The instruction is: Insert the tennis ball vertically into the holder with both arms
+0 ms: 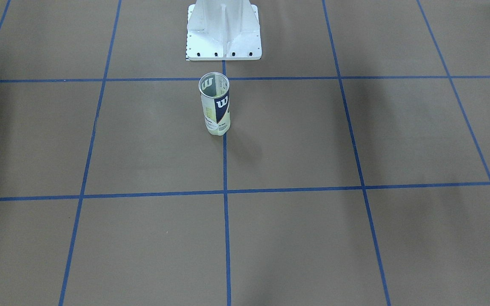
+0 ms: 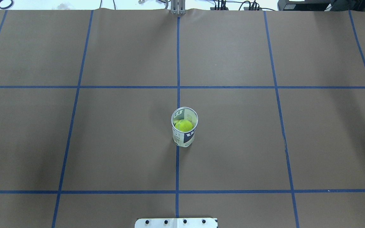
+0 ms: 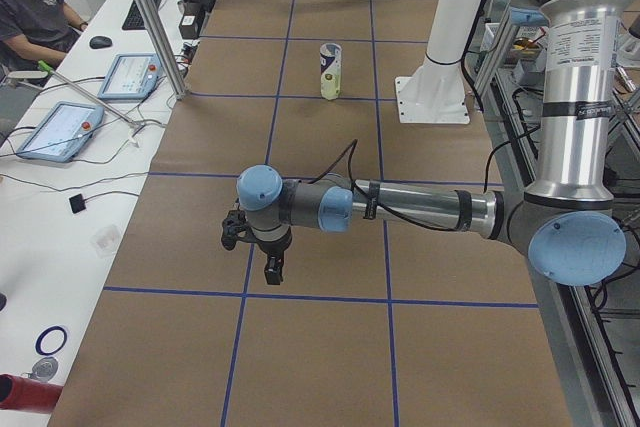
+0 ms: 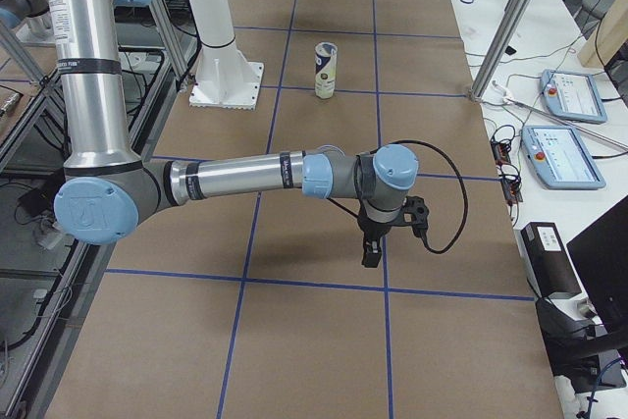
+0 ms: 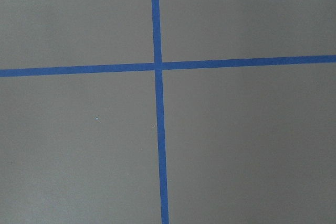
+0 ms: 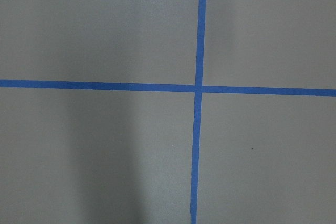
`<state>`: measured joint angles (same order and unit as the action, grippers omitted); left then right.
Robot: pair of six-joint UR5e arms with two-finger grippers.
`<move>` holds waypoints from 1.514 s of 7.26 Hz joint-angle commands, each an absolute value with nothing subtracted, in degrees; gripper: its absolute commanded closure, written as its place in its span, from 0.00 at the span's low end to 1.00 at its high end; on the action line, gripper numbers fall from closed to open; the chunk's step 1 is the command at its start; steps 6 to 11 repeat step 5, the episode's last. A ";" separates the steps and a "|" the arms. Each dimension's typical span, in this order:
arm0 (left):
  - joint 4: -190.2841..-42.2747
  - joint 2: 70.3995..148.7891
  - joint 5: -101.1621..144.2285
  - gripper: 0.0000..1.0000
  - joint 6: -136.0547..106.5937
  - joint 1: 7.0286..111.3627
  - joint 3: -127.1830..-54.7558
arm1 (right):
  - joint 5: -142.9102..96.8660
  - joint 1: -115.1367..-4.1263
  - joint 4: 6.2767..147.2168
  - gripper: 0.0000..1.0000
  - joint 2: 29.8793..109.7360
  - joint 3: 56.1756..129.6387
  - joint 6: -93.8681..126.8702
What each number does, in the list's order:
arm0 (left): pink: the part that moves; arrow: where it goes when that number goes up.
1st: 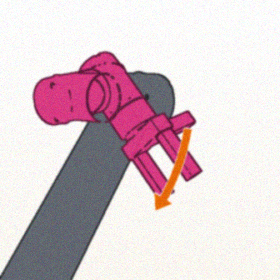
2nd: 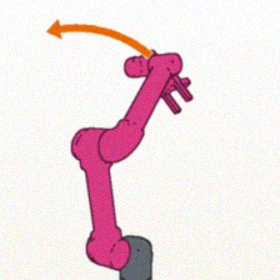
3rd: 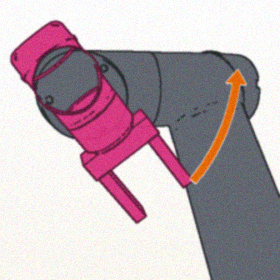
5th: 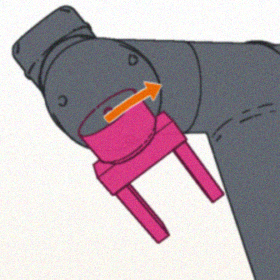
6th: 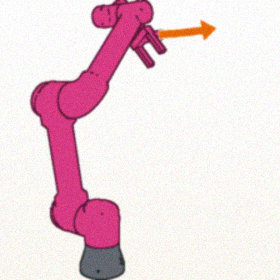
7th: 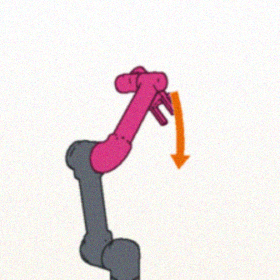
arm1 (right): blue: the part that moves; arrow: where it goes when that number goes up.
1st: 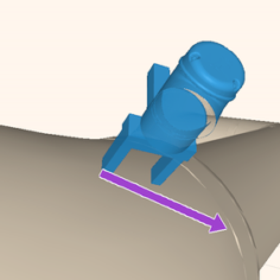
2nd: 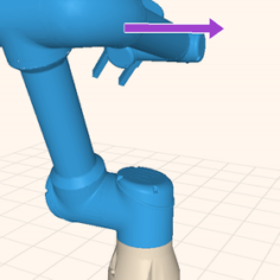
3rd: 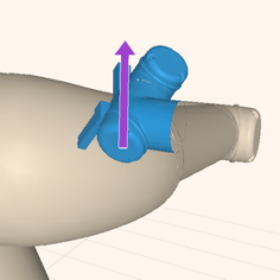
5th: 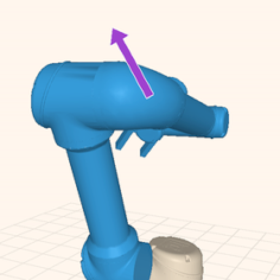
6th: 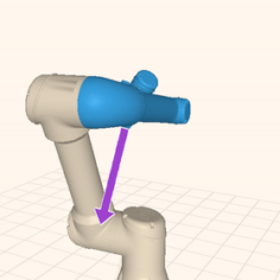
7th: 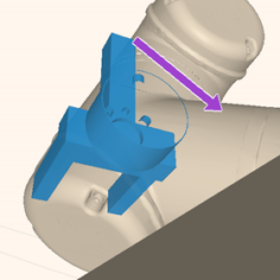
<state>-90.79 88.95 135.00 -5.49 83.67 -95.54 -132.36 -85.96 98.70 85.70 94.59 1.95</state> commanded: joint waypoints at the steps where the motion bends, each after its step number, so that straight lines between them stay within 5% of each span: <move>1: -90.79 88.95 135.00 0.00 -5.54 83.67 -95.54 | -132.36 -85.96 98.70 0.01 85.69 94.57 2.02; 11: -90.88 89.12 135.00 0.00 -5.36 83.67 -95.01 | -132.36 -85.96 98.70 0.01 85.69 94.66 1.93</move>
